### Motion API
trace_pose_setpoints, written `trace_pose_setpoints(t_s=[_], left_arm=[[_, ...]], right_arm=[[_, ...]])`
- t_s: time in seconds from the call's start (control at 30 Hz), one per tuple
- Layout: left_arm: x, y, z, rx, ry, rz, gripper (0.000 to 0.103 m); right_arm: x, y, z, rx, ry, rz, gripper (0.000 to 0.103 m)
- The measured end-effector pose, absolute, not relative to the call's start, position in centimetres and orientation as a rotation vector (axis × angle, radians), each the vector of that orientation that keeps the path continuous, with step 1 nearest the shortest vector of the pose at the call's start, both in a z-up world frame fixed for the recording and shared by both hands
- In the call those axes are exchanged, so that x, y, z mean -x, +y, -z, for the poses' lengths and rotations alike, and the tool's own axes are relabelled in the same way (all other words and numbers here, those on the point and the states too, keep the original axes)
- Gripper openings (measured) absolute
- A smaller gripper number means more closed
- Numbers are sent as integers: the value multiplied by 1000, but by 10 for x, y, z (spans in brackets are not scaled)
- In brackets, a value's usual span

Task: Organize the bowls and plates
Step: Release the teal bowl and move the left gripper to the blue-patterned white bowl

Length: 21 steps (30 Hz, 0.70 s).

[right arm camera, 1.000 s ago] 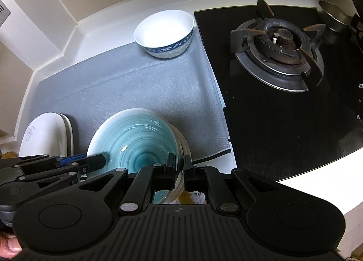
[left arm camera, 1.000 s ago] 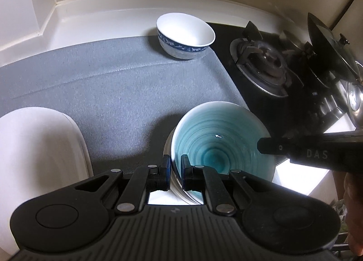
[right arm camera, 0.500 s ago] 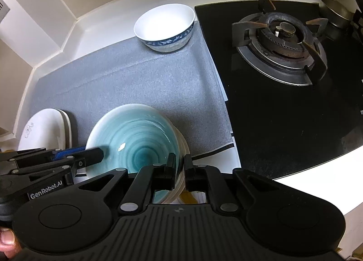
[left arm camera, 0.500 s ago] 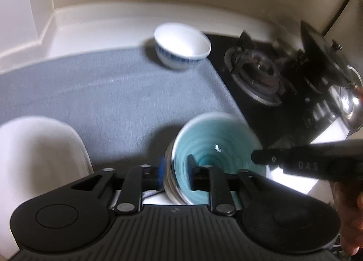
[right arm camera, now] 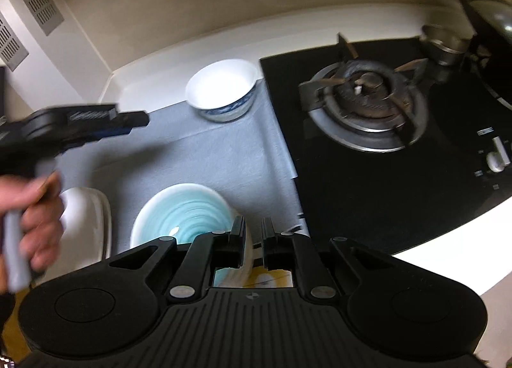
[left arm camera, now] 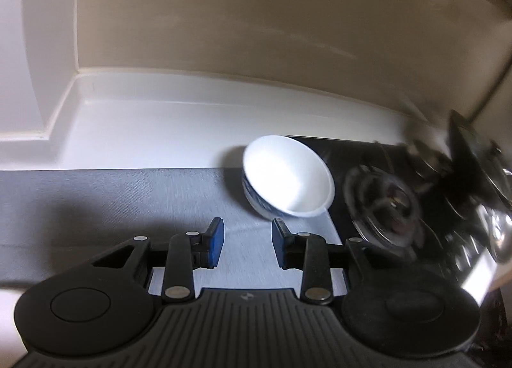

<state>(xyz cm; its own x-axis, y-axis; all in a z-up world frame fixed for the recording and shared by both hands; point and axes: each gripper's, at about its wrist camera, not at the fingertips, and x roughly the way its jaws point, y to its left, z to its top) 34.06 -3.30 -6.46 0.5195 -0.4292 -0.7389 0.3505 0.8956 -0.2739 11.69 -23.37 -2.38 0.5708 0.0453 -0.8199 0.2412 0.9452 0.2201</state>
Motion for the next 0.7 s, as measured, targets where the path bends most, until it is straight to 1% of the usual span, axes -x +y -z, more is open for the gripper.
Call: trace_pose_setpoints(t_s=[0.13,0.17,0.2,0.23,0.27,0.63,0.7], left_arm=[[-373,-43,78,125,936,447,38],[-378,-44,81,137,946,442,42],[-384,-46,84,148,952,443,48],[-390,-47,85,149,956,440,49],[-394,-50,87,144,960,430,50],[-411,-63,103,131,995,412,50],[-411,-65,102,122,994,415,48]], right_arm=[[-109,-239,14,-276,948,174,12],[-107,-240,12,-273,946,187,13],[-106,-242,11,-269,946,197,15],[-104,-244,11,-266,947,209,18],[-104,-247,11,-267,947,218,20],[-105,-256,10,-281,931,235,20],[-107,-256,11,-286,933,232,20]])
